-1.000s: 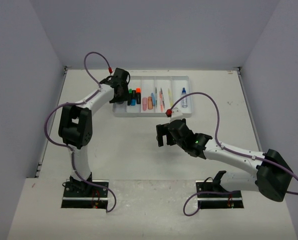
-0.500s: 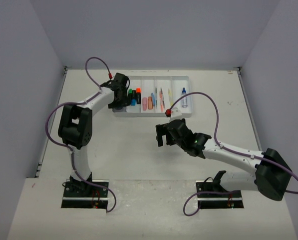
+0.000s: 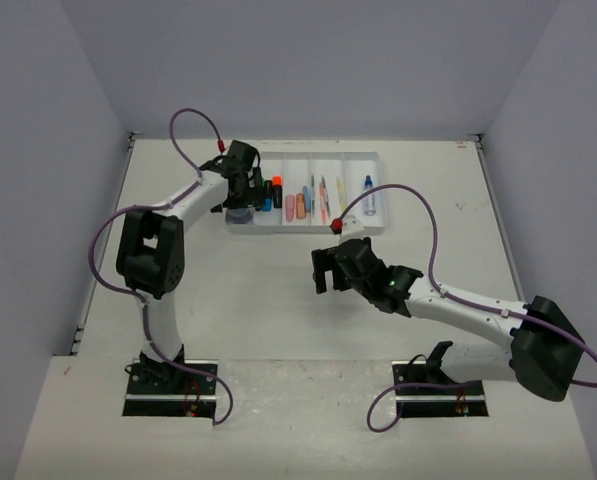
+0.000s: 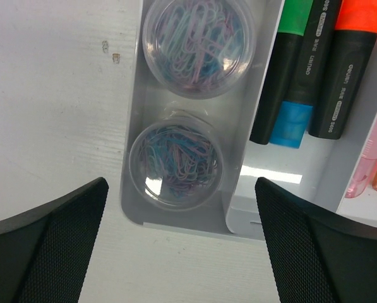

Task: Sort the stationery into containers
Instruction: Place the stationery in the storage box, then reset both arms

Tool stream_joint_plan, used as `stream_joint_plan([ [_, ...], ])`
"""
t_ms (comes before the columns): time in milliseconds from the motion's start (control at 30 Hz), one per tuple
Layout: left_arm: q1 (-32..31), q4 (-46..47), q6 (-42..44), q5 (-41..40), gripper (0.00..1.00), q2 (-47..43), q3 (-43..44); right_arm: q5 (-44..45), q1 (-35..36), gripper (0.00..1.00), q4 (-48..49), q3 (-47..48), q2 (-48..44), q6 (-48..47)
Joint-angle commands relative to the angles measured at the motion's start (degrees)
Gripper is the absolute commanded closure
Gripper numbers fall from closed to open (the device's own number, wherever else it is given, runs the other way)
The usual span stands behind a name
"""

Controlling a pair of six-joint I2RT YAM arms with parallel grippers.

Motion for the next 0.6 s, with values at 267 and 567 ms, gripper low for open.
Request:
stream_joint_plan([
  [267,-6.5,1.8,-1.8,-7.1,0.00,-31.4,-13.5,8.9,0.0,0.01,-2.3,-0.1,-9.9,2.1],
  [567,-8.6,0.6,4.0,-11.0,0.00,-63.6,-32.0,26.6,0.0,0.01,-23.3,6.6,-29.5,7.2],
])
